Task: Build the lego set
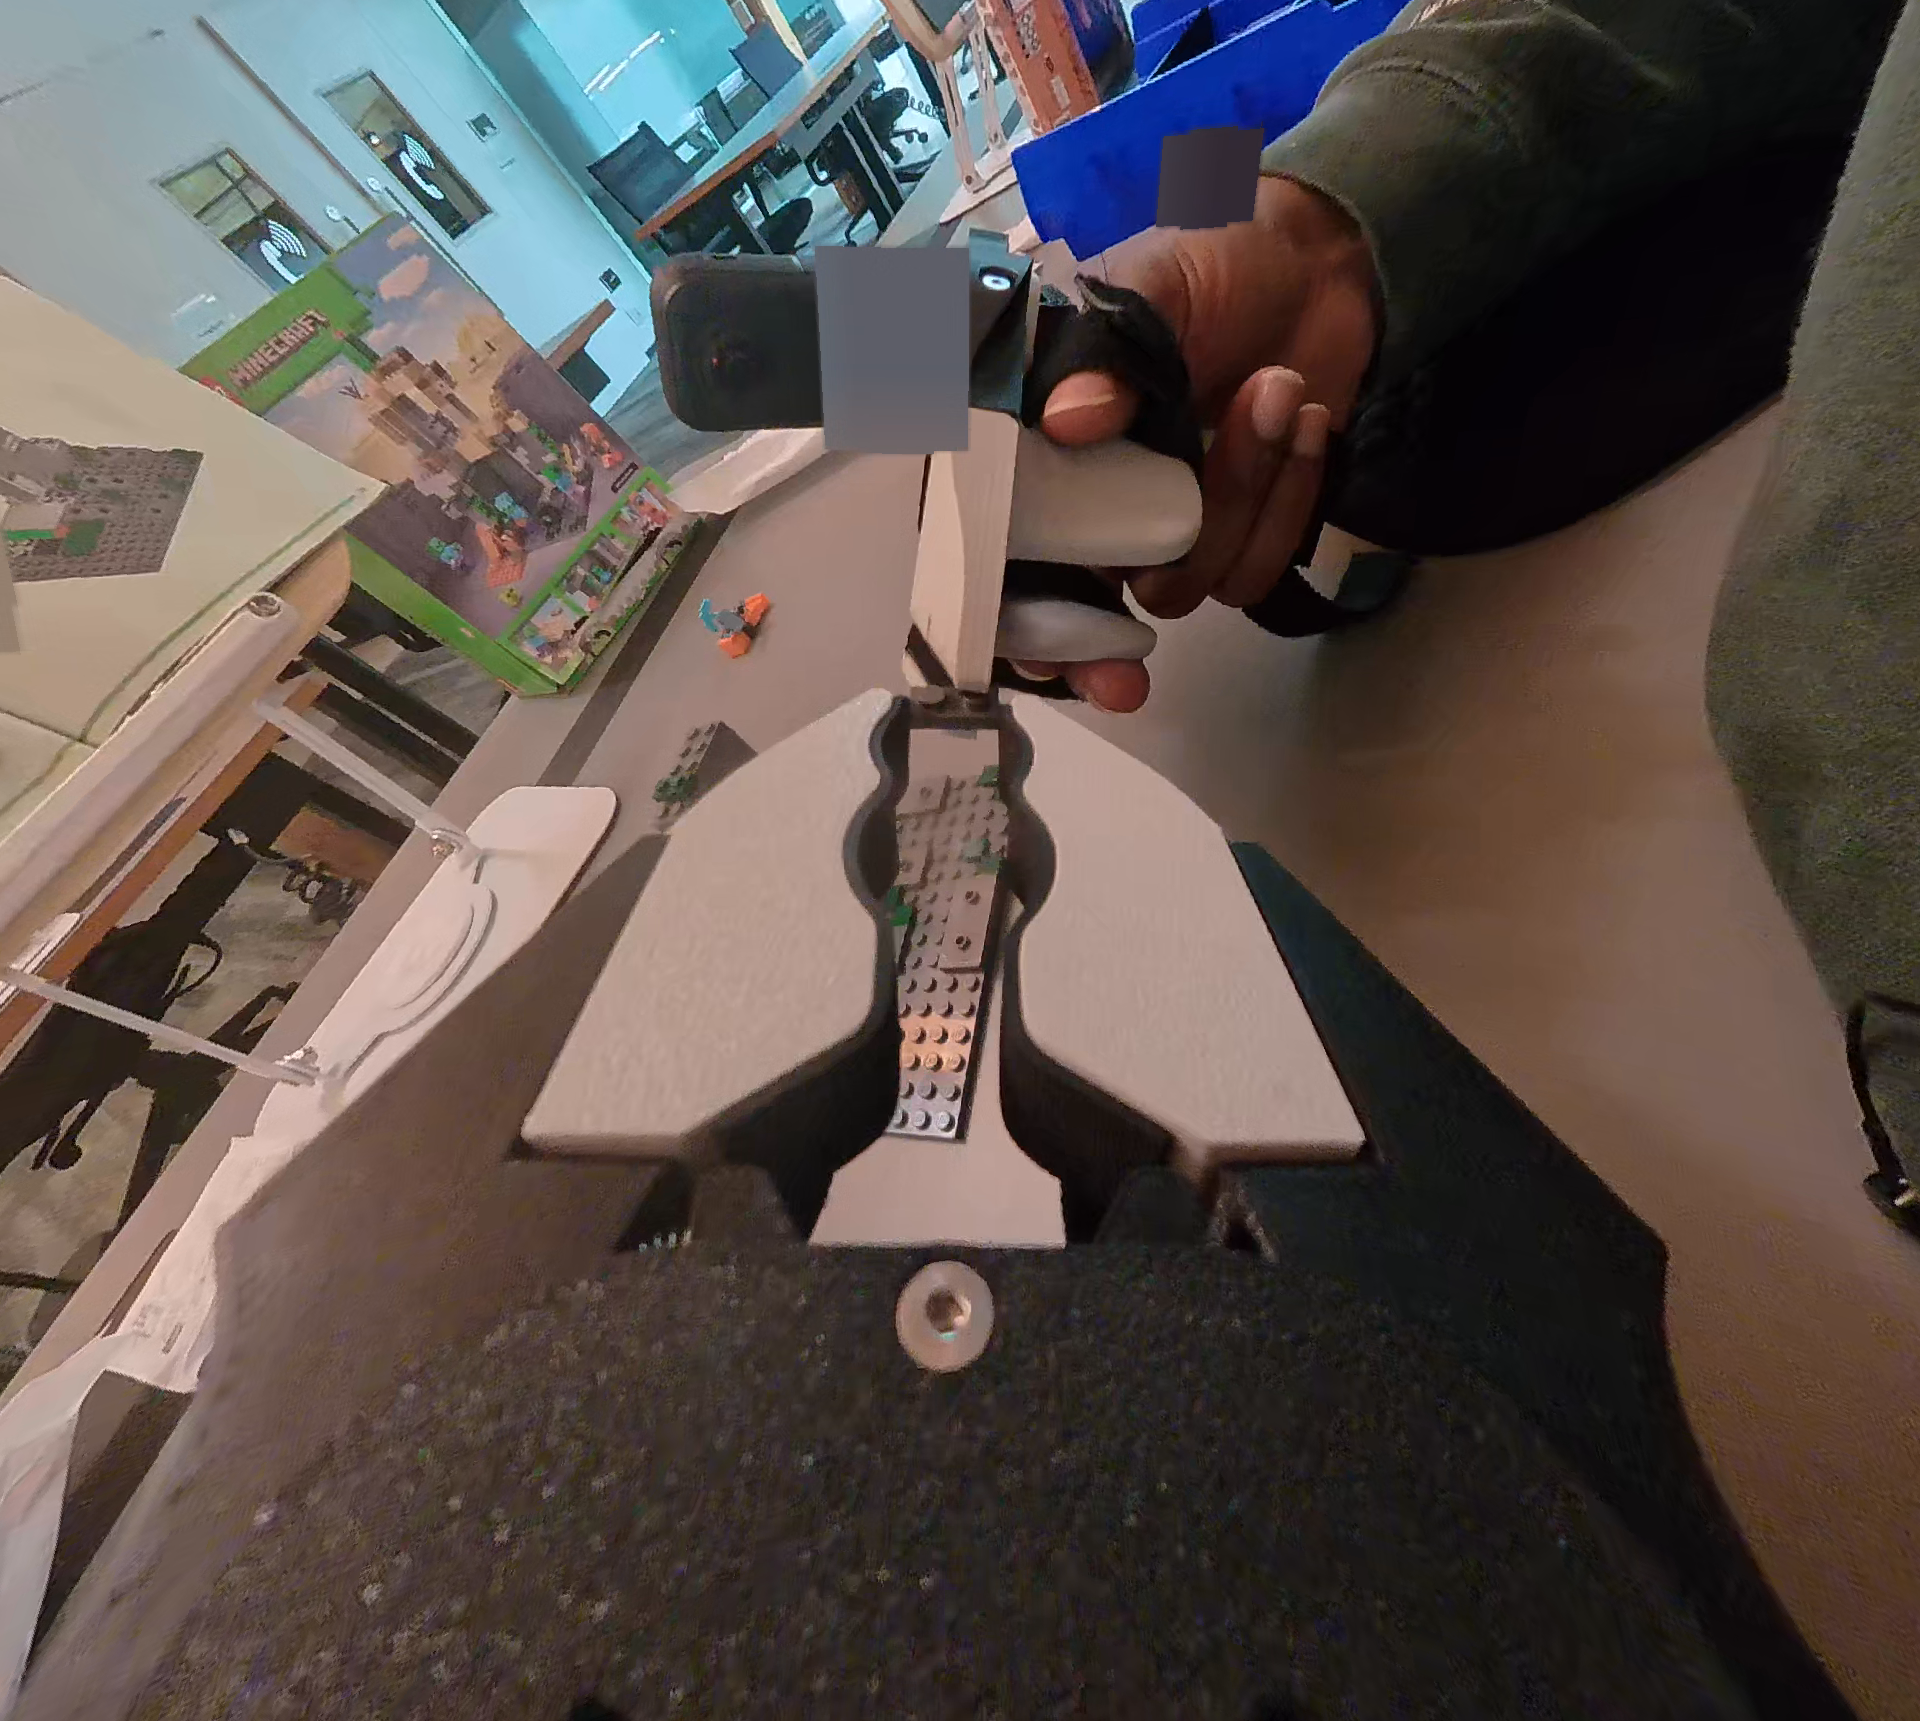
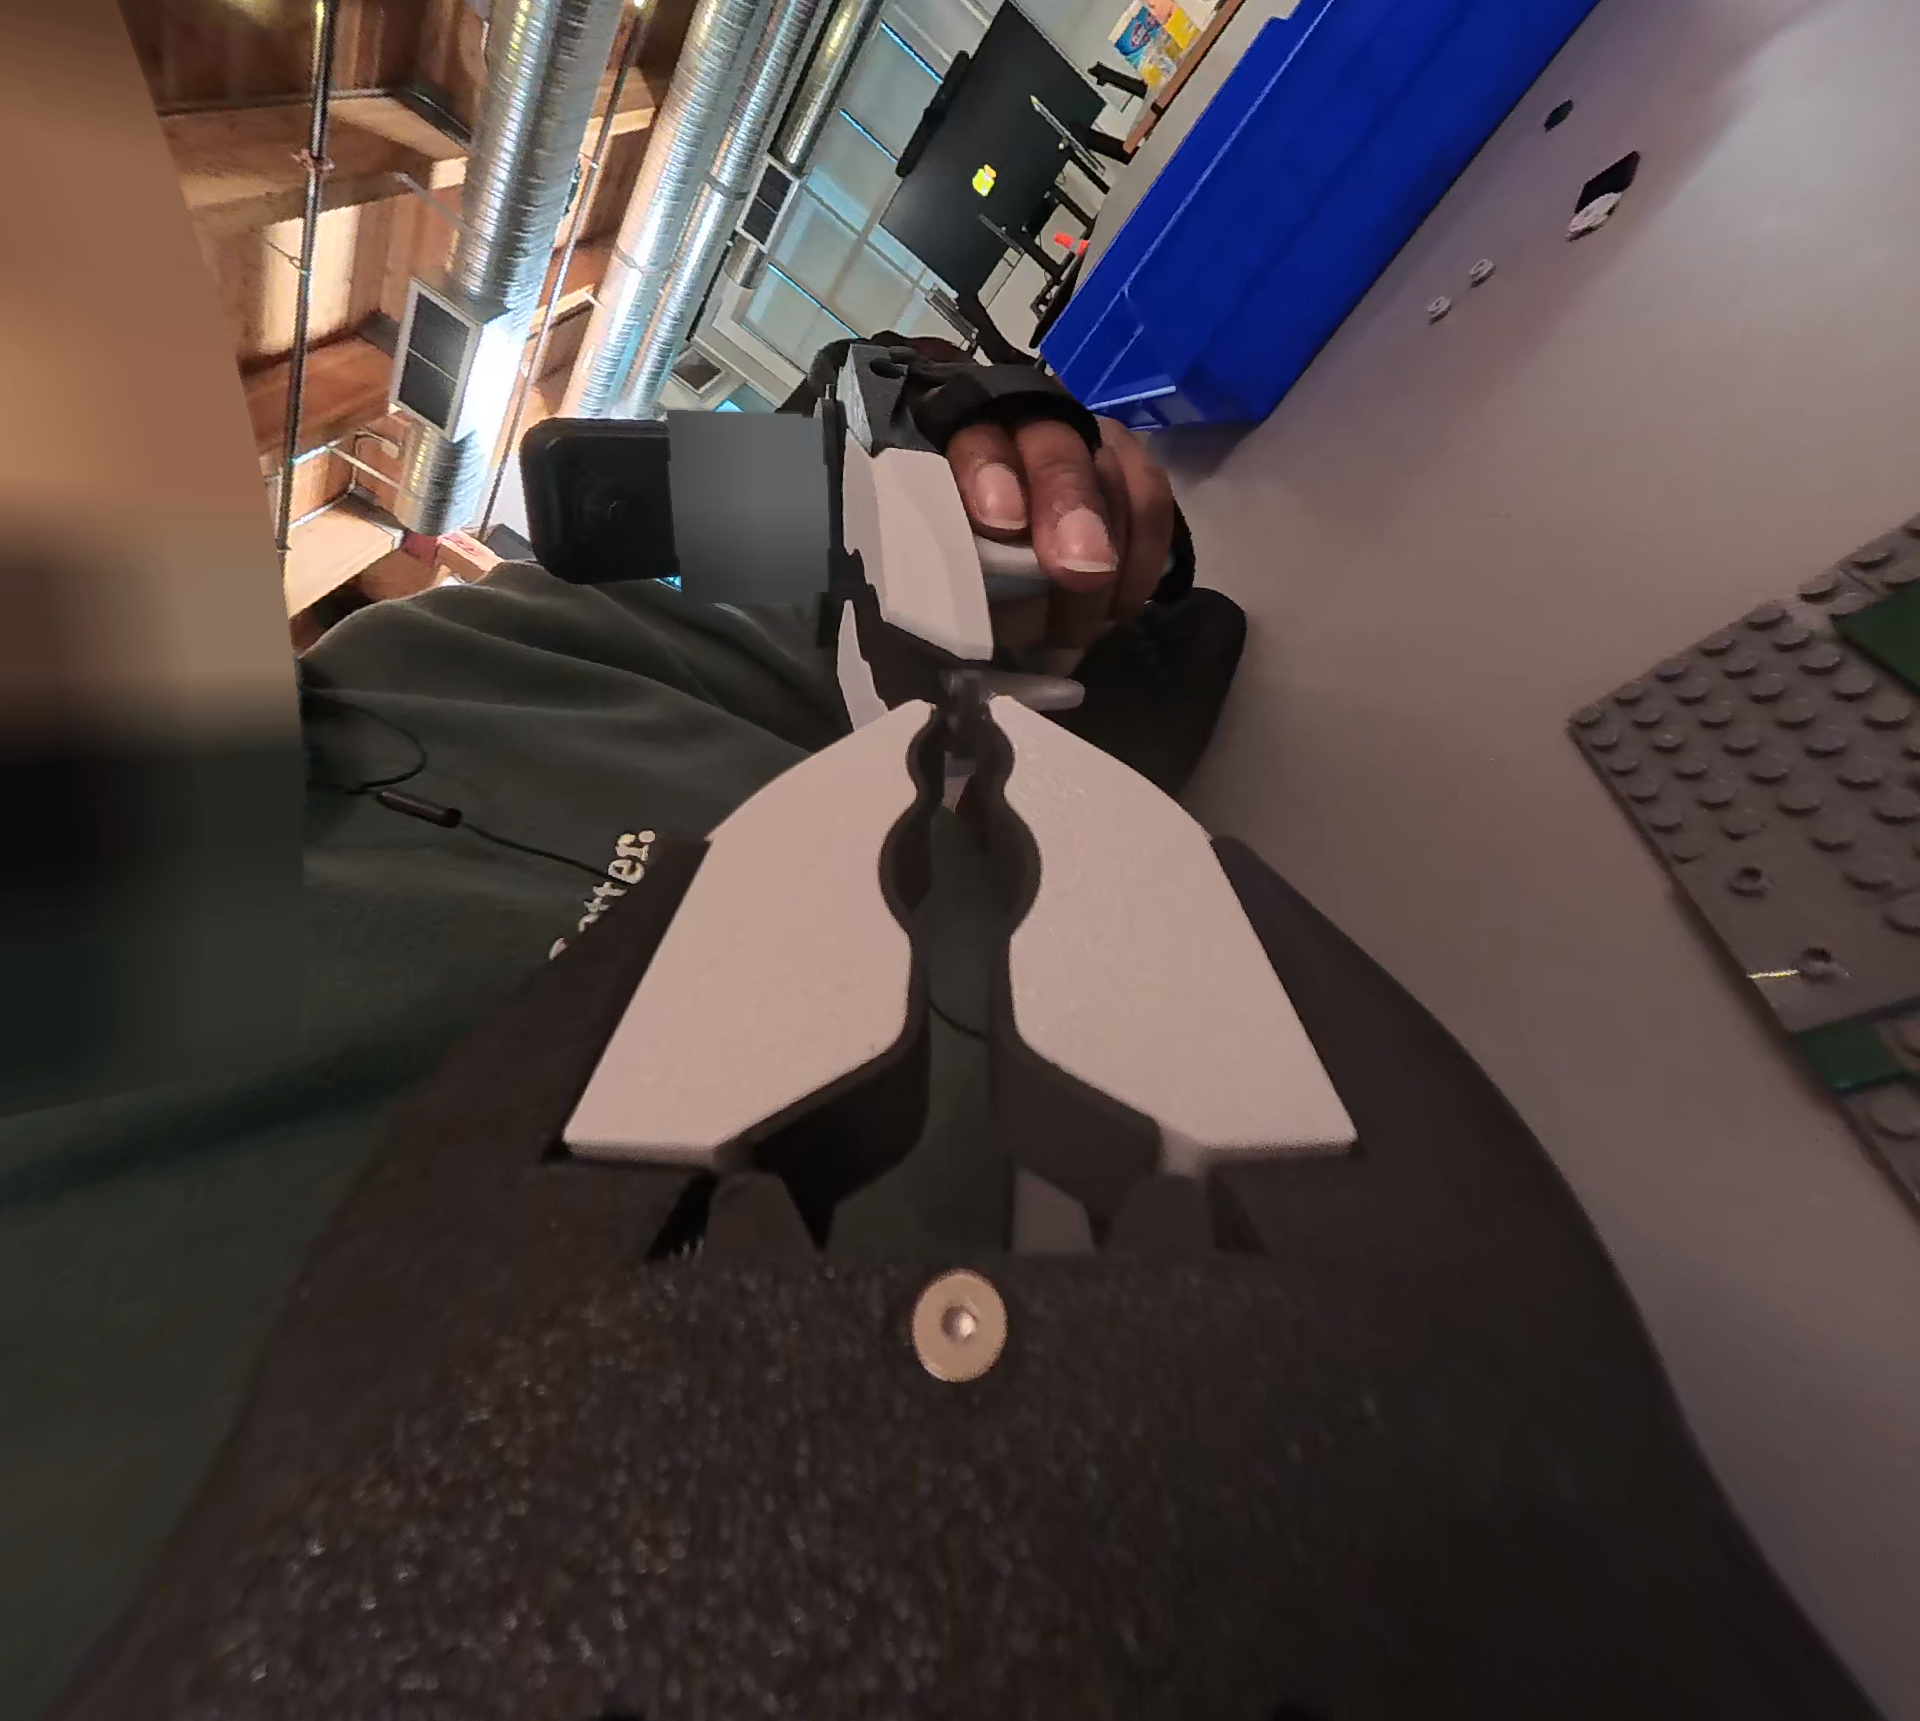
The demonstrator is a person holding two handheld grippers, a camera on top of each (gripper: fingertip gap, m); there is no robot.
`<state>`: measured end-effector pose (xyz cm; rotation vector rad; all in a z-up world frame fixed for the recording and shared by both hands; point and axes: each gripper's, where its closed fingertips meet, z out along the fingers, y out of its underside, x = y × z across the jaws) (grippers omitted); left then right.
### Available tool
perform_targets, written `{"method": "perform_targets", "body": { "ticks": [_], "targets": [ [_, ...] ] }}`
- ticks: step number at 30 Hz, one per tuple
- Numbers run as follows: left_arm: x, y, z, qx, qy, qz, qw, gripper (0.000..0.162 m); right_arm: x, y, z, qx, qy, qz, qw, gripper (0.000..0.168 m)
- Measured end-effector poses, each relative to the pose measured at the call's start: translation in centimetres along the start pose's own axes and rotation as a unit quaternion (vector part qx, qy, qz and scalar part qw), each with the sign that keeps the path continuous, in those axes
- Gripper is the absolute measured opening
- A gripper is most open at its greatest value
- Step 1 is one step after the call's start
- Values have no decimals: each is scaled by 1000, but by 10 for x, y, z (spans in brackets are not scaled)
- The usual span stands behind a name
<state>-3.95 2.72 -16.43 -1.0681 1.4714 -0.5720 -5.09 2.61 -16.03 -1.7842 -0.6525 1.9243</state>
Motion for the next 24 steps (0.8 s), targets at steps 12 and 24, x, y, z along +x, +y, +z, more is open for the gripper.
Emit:
{"method": "perform_targets", "body": {
  "ticks": [12, 24],
  "targets": [
    [-4, 5, 6, -17, 22, -20, 999, 15, 7, -2, -3, 7, 25, -17, 1000, 8],
    [-84, 51, 63, -69, 127, -175, 974, 15, 50, -38, -80, 29, 211, -191, 958, 18]
  ]
}}
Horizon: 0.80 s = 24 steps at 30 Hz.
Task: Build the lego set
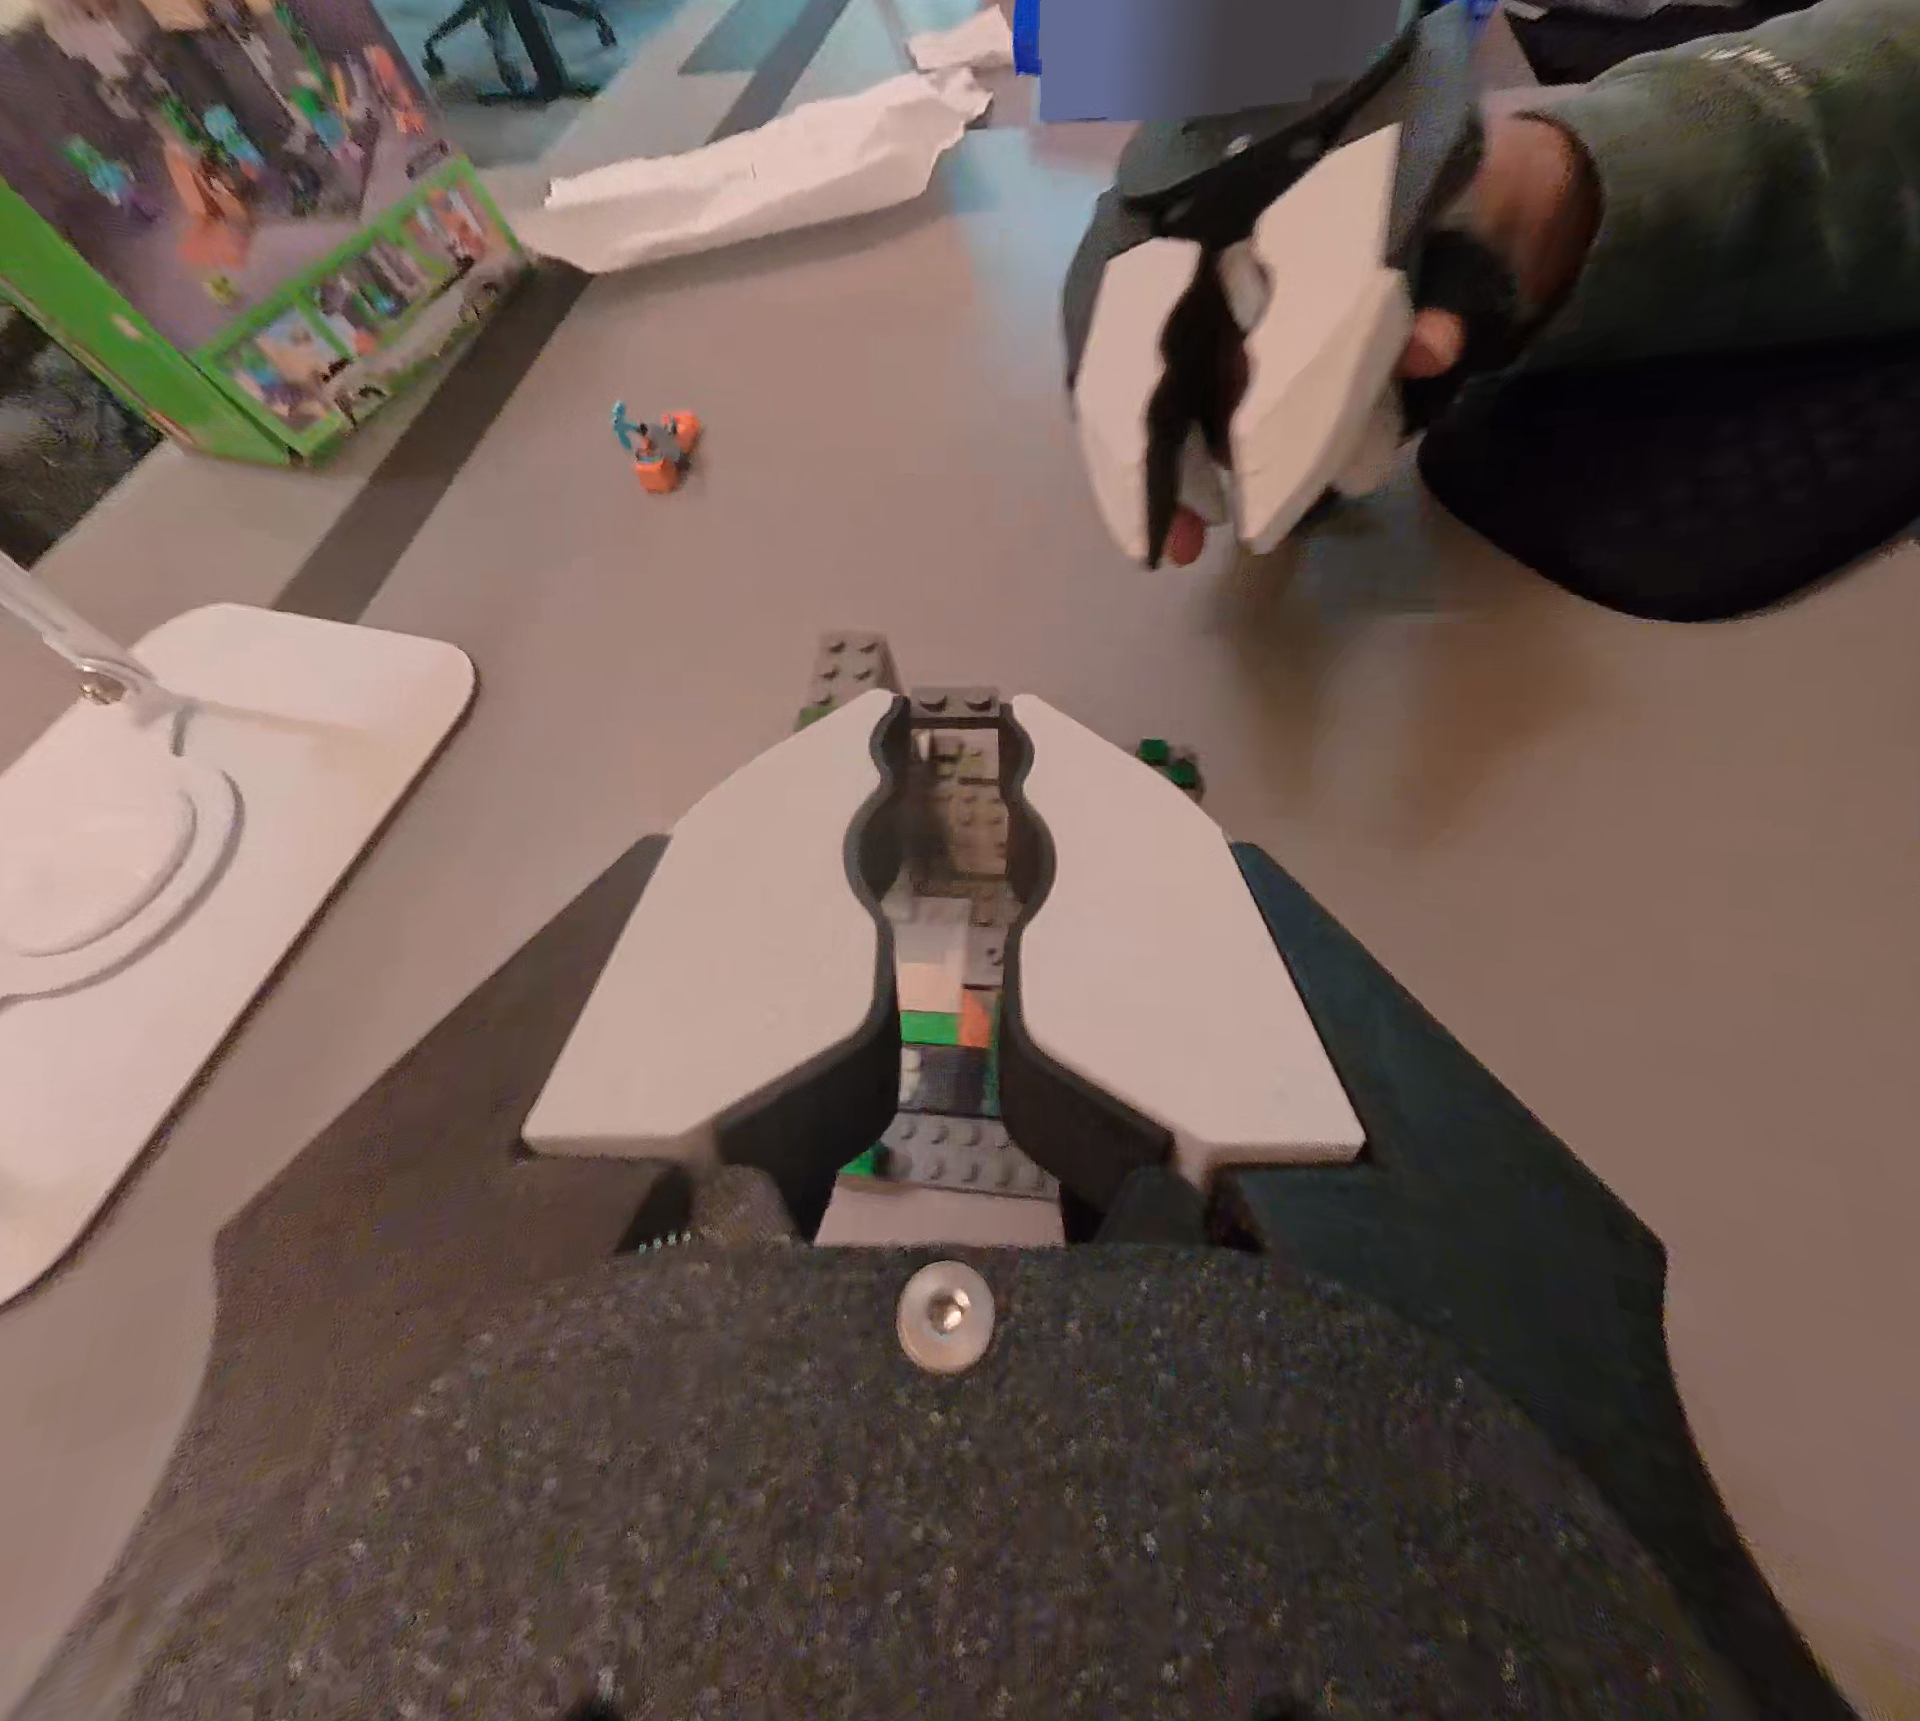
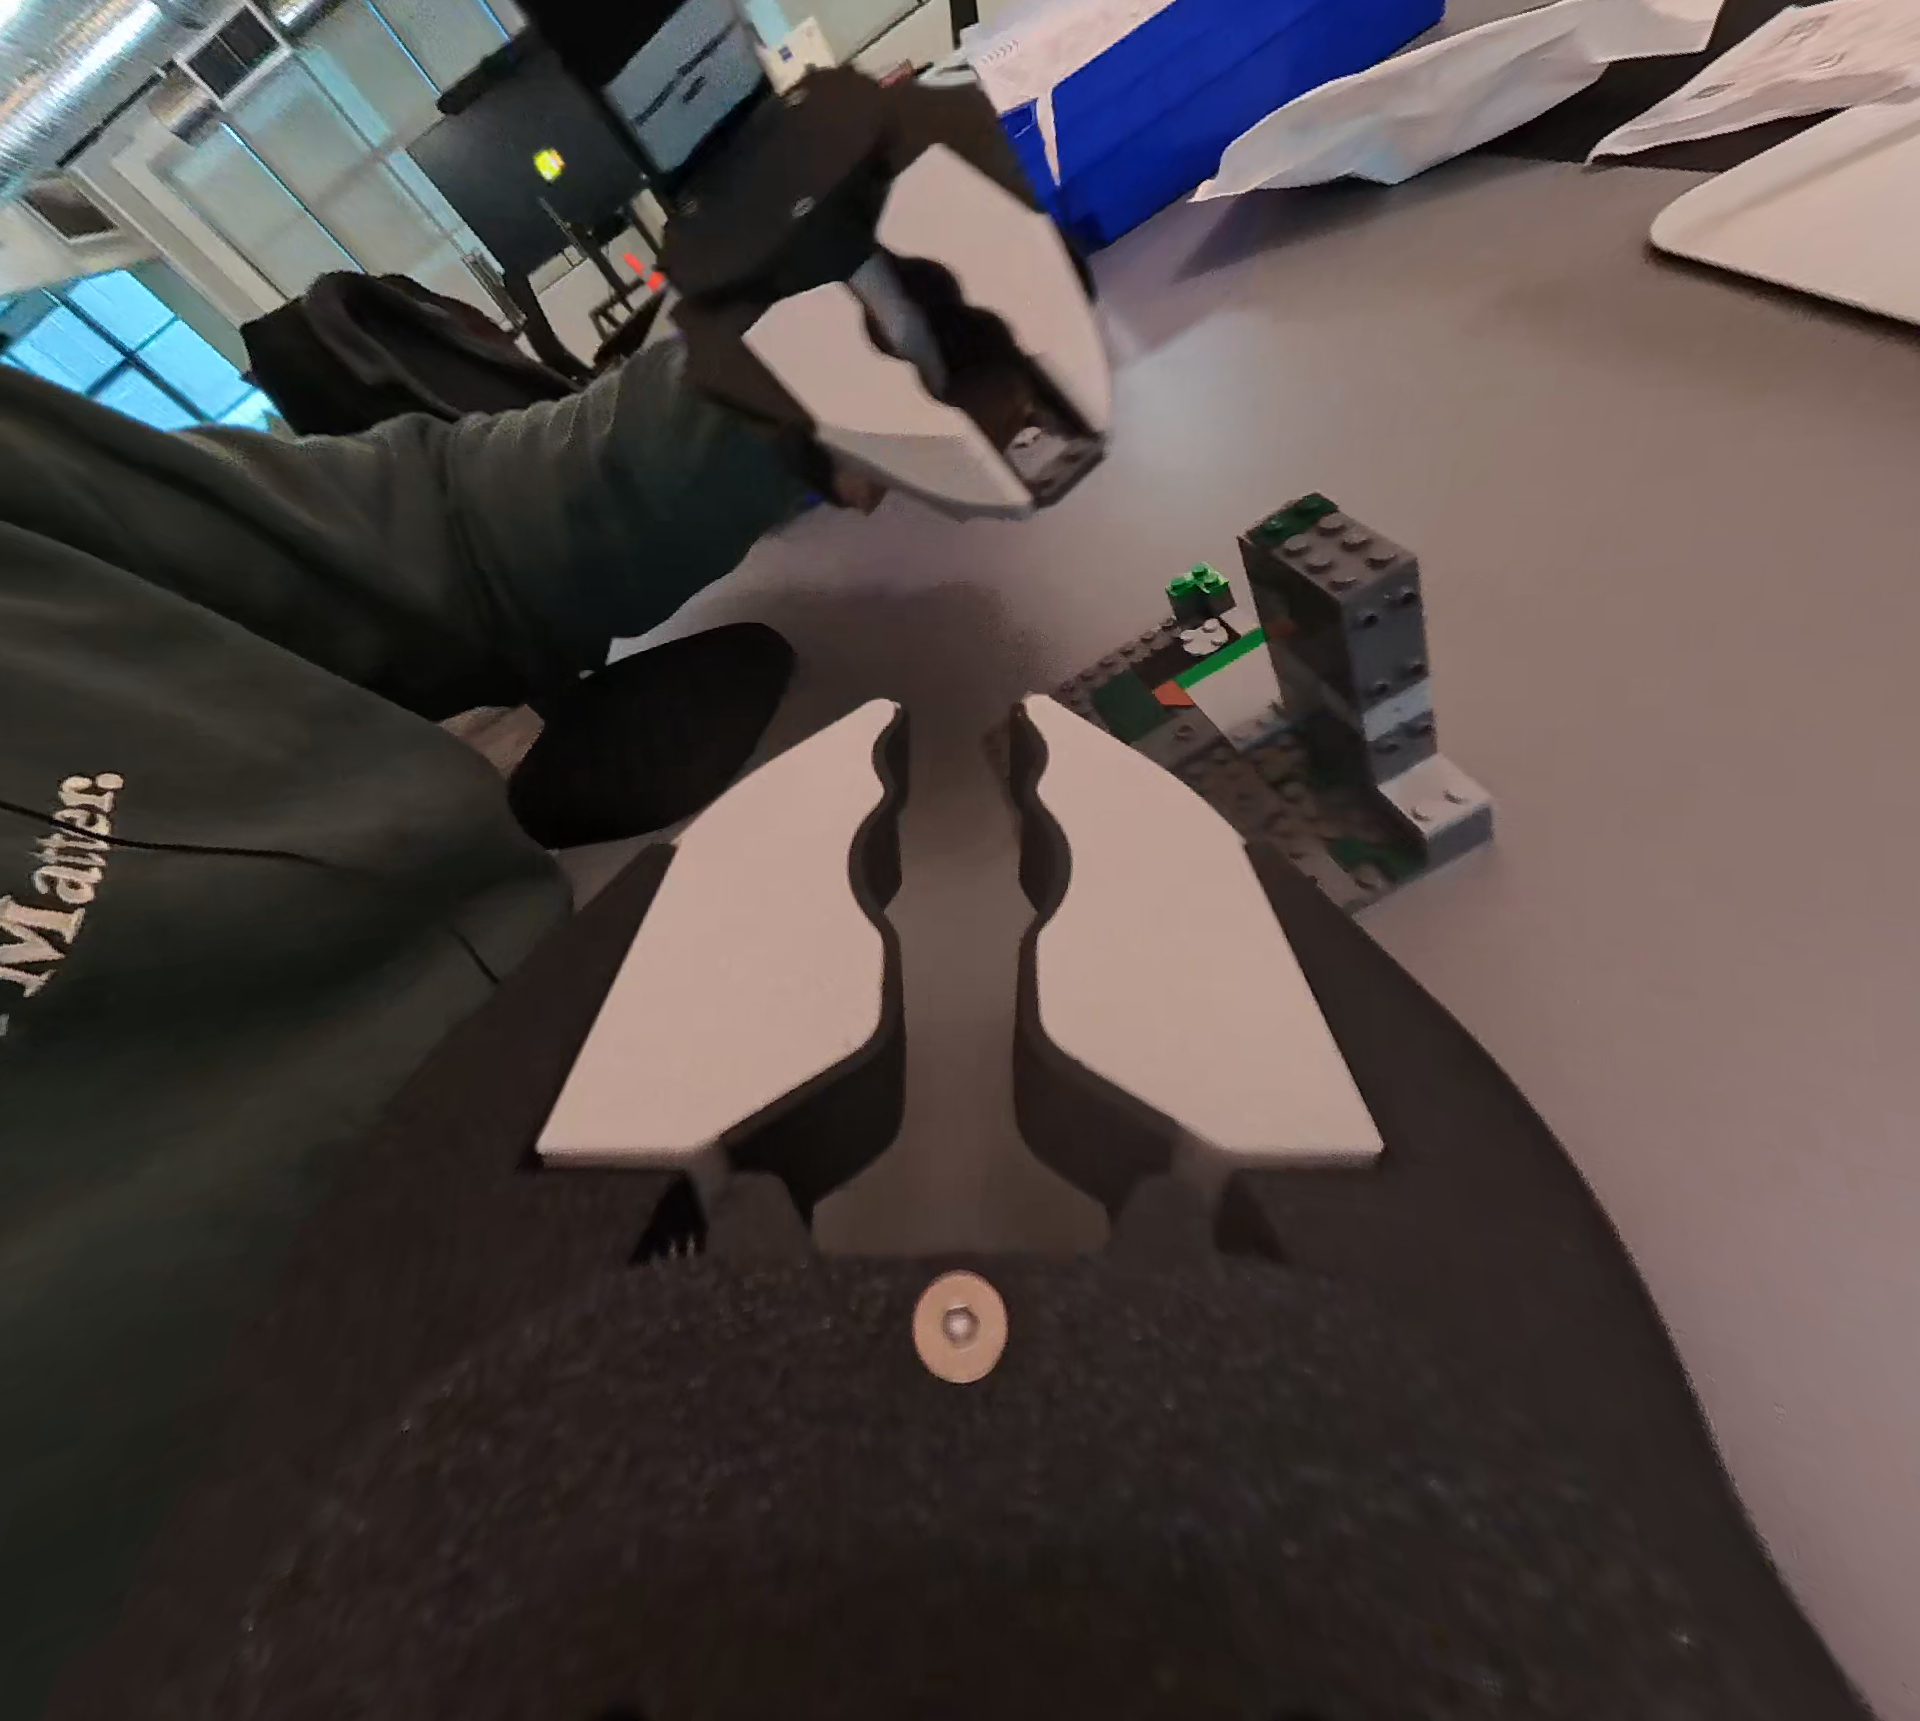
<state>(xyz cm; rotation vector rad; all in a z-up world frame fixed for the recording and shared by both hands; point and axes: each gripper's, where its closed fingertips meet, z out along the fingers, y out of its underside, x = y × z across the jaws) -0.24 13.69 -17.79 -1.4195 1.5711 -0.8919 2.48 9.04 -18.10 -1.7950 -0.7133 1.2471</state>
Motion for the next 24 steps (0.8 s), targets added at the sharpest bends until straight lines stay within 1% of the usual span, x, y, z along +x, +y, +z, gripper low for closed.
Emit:
{"method": "perform_targets", "body": {
  "ticks": [4, 10, 24],
  "targets": [
    [-19, 14, 16, -30, 33, -16, 999, 15, 4, 3, -3, -3, -2, 0, 1000, 18],
    [-27, 23, 22, -51, 54, -19, 997, 15, 3, 9, 0, -15, -15, -2, 1000, 18],
    [-27, 26, 23, -46, 69, -23, 996, 15, -3, 12, 2, -20, -34, 4, 999, 19]
  ]
}}
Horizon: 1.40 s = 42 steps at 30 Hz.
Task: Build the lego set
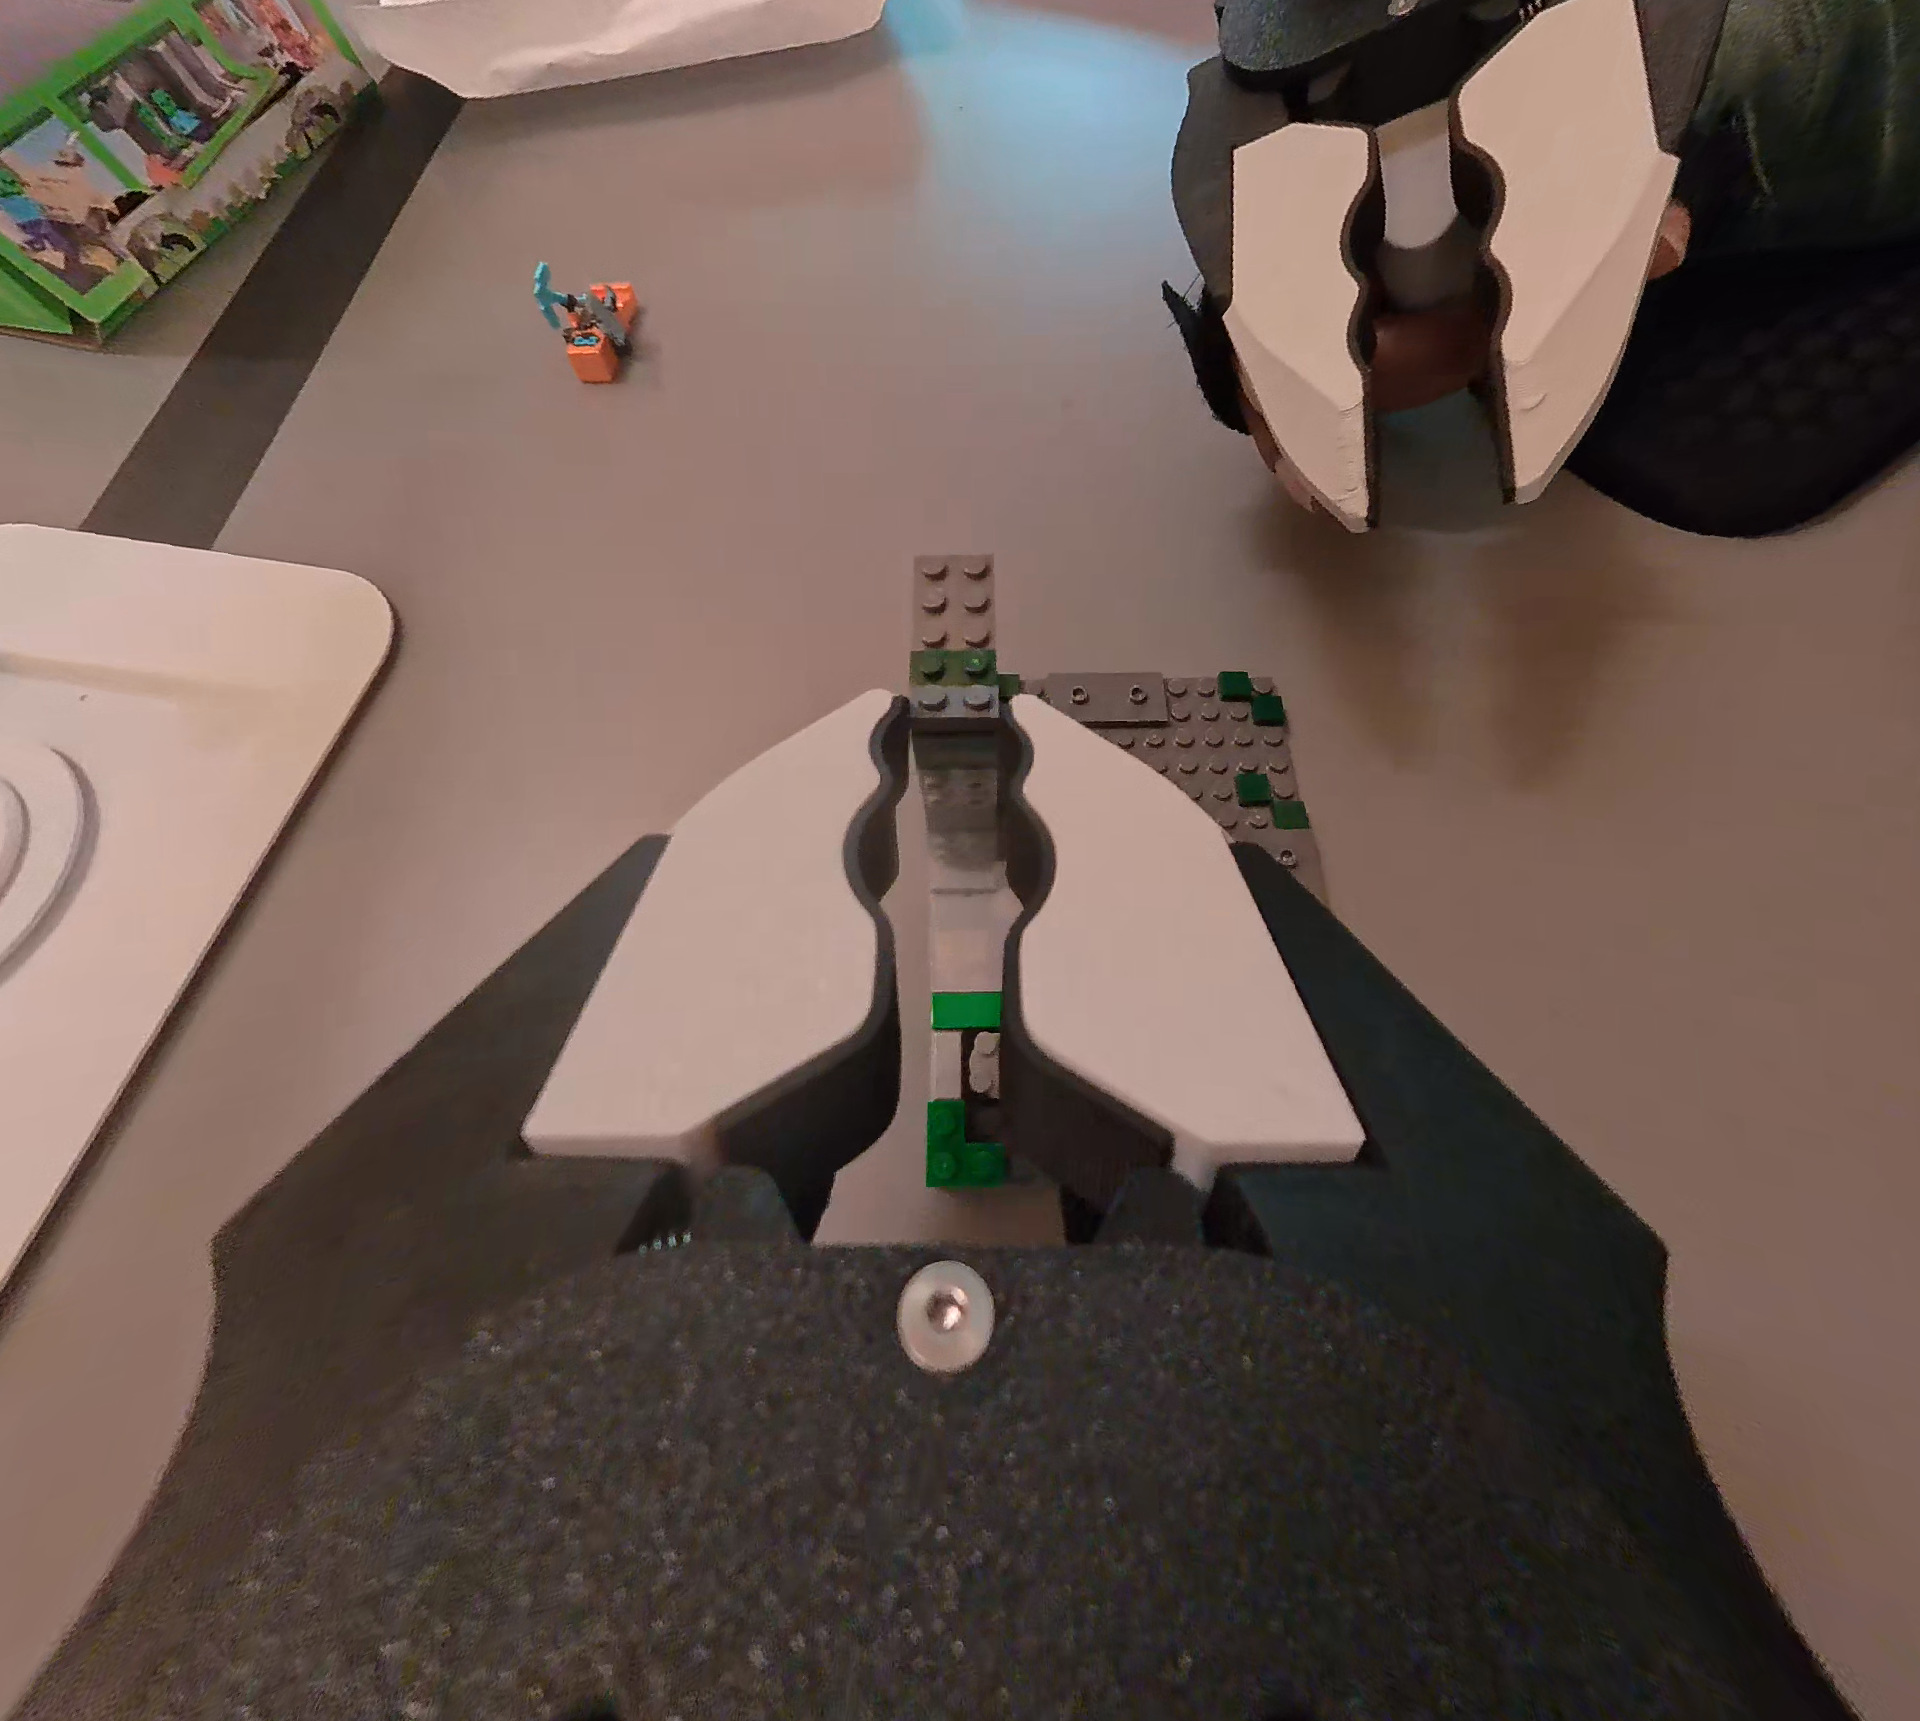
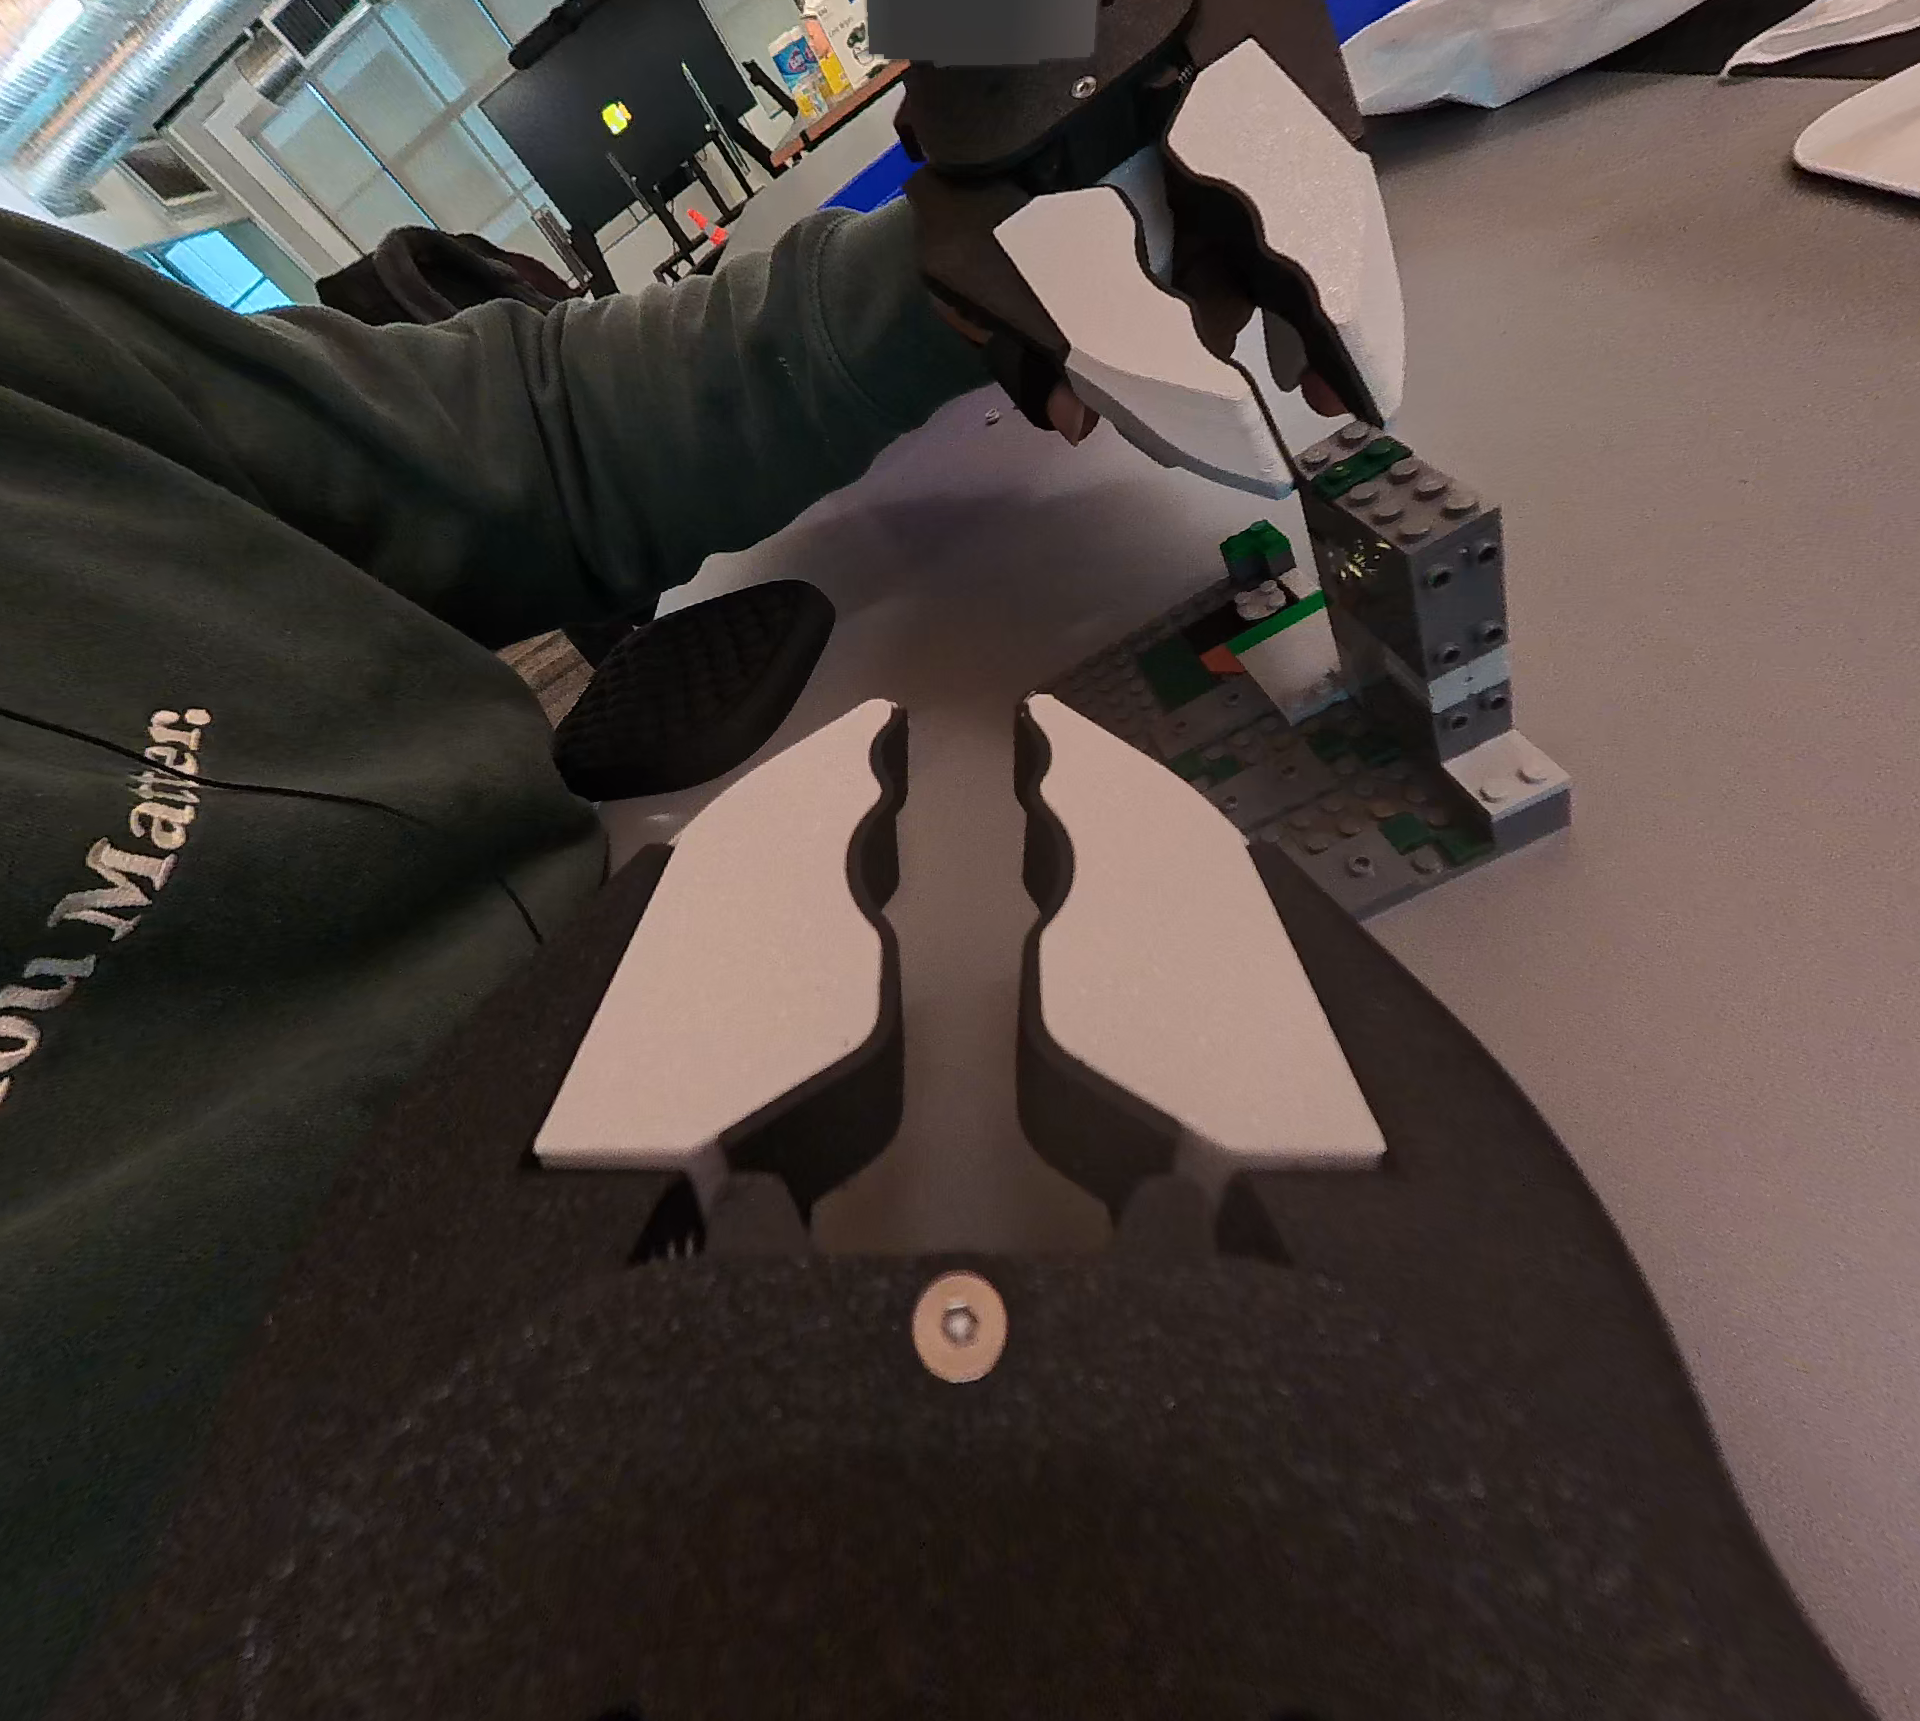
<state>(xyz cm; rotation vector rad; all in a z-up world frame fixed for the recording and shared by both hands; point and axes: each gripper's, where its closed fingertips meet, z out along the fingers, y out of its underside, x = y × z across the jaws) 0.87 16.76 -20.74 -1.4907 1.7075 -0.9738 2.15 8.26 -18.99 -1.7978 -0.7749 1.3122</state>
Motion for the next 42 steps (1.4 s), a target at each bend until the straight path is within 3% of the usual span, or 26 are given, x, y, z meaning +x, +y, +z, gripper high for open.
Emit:
{"method": "perform_targets", "body": {
  "ticks": [42],
  "targets": [
    [1, -12, -7, 12, -8, 2, 1000, 19, -5, 4, 3, -7, -10, -10, 1000, 19]
  ]
}}
